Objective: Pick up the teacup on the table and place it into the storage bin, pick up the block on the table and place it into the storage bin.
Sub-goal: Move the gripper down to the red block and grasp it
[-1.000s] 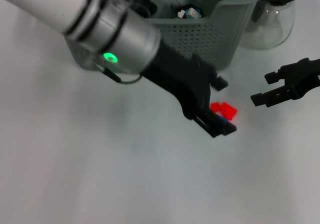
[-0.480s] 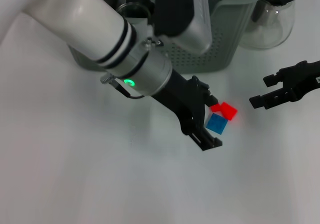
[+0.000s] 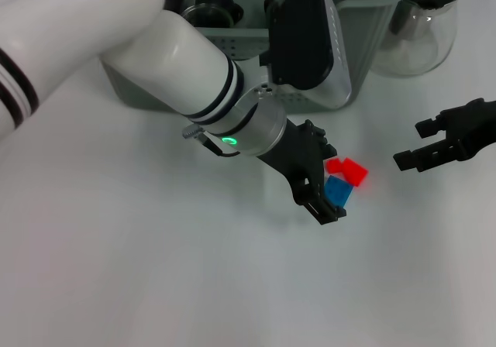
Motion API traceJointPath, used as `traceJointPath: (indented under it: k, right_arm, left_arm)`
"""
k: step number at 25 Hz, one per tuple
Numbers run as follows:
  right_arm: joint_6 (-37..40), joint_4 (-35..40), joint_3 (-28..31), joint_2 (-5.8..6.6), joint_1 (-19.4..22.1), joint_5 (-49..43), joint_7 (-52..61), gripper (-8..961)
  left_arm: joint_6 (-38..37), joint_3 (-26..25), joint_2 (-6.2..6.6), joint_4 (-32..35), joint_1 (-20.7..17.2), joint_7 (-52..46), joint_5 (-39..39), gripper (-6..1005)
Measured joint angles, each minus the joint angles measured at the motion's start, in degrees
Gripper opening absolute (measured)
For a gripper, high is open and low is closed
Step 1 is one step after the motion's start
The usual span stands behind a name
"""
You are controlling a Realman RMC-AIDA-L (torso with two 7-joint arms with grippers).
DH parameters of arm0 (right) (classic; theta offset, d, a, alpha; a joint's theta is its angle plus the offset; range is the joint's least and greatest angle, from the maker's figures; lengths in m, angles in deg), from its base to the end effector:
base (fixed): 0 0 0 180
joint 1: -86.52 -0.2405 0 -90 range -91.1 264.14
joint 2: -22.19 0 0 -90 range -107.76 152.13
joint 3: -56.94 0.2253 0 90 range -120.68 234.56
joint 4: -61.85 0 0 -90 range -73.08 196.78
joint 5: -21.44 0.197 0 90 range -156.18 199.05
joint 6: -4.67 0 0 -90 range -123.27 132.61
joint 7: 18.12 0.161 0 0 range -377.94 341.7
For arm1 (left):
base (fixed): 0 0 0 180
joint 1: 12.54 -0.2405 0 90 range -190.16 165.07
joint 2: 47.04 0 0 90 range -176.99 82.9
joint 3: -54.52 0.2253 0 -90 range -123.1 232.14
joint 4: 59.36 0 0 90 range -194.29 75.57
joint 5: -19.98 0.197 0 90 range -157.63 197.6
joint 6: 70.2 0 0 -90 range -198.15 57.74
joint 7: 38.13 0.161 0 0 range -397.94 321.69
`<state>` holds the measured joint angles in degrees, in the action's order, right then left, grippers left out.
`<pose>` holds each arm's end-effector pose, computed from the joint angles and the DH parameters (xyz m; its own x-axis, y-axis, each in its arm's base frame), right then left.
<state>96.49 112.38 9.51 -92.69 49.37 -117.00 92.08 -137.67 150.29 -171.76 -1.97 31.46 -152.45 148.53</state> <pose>0.2327 0.3331 0.0279 0.7925 -0.6087 -0.0364 -0.6049 -0.7772 -0.1732 -0.0995 0.3122 -0.1207 0.9876 0.0319 -0.1537 0.0212 -0.9973 -0.0708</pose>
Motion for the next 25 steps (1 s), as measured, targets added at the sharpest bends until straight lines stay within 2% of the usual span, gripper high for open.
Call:
traceJointPath:
  k: [5, 8, 11, 14, 17, 21, 25]
  right_arm:
    - [-0.62, -0.02, 0.09, 0.11, 0.17, 0.0, -0.07, 922]
    - [-0.76, -0.57, 0.14, 0.13, 0.17, 0.01, -0.28, 921]
    - [-0.82, -0.73, 0.15, 0.18, 0.03, 0.01, -0.34, 919]
    - [-1.14, -0.73, -0.18, 0.16, -0.06, 0.02, -0.4, 918]
    - [-1.24, -0.73, -0.33, 0.11, -0.12, 0.02, -0.45, 917]
    - [-1.23, -0.72, -0.66, 0.07, -0.5, 0.01, -0.99, 915]
    - [-1.09, -0.69, -3.34, 0.0, -1.54, 0.0, -1.4, 913]
  left_arm:
    - [2.59, 1.08, 0.0, -2.51, 1.32, -1.98, -0.33, 954]
    - [3.16, 0.83, 0.0, -2.16, 0.78, -3.14, -0.77, 953]
    - [0.3, -1.55, 0.04, -0.44, -0.78, -2.25, -1.86, 952]
    - [-6.65, -7.26, 0.0, 1.25, -3.43, 2.57, -5.91, 952]
    - [-16.11, -15.8, 0.04, 0.67, -5.7, 10.75, -13.05, 951]
    - [-28.53, -28.56, 0.33, -5.25, -7.82, 23.87, -20.24, 951]
    - [-37.15, -40.28, 0.49, -11.73, -9.91, 33.88, -22.61, 950]
